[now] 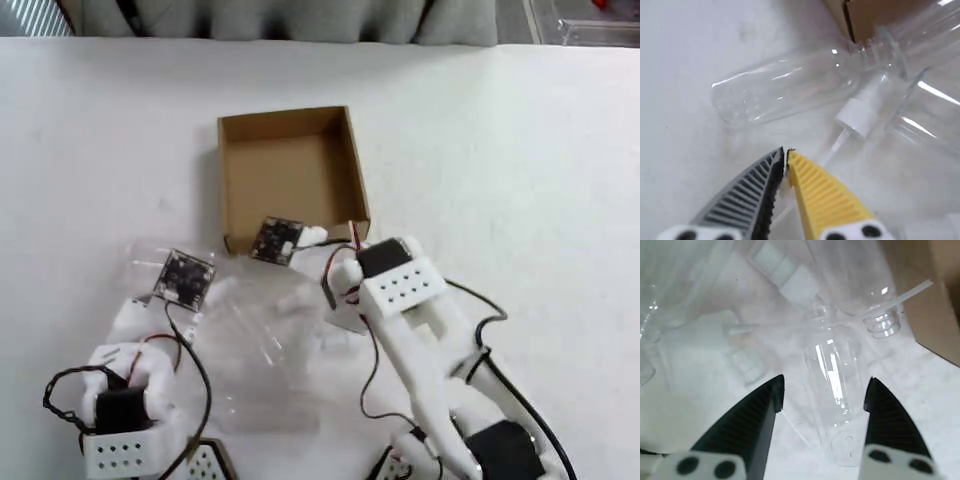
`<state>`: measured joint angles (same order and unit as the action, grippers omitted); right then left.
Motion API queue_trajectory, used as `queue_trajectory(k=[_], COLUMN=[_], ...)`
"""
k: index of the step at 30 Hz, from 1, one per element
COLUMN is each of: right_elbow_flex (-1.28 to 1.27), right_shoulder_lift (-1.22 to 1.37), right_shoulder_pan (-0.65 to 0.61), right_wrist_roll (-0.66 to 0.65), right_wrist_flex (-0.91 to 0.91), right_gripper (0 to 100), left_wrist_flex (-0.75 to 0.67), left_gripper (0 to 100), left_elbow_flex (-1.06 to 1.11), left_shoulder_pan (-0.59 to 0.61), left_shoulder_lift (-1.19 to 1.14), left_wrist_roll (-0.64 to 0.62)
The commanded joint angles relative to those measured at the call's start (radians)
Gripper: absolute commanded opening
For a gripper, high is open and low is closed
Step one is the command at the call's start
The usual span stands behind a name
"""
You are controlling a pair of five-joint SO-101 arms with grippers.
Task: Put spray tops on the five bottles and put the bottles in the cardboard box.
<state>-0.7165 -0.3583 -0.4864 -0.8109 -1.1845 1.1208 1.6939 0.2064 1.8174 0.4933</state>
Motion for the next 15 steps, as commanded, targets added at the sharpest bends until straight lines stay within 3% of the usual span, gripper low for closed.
queue_trajectory(k=[1,7,15], right_elbow_flex=[0.046,0.005,-0.006], right_shoulder_lift=[0.004,0.013,0.013], right_shoulder_pan=[0.001,0.001,0.016], right_wrist_roll=[-0.048,-0.201,-0.242], right_wrist_flex=[0.008,-0.036,0.019], right_gripper=[22.9,23.1,29.1], left_wrist_flex=[-0.032,-0.031,-0.029], left_gripper=[2,2,2], left_elbow_flex=[-0.003,-0.002,-0.002], left_shoulder_pan=[-0.048,-0.059,-0.058], left_shoulder_lift=[0.005,0.005,0.005], left_wrist_roll=[0.012,0.017,0.017])
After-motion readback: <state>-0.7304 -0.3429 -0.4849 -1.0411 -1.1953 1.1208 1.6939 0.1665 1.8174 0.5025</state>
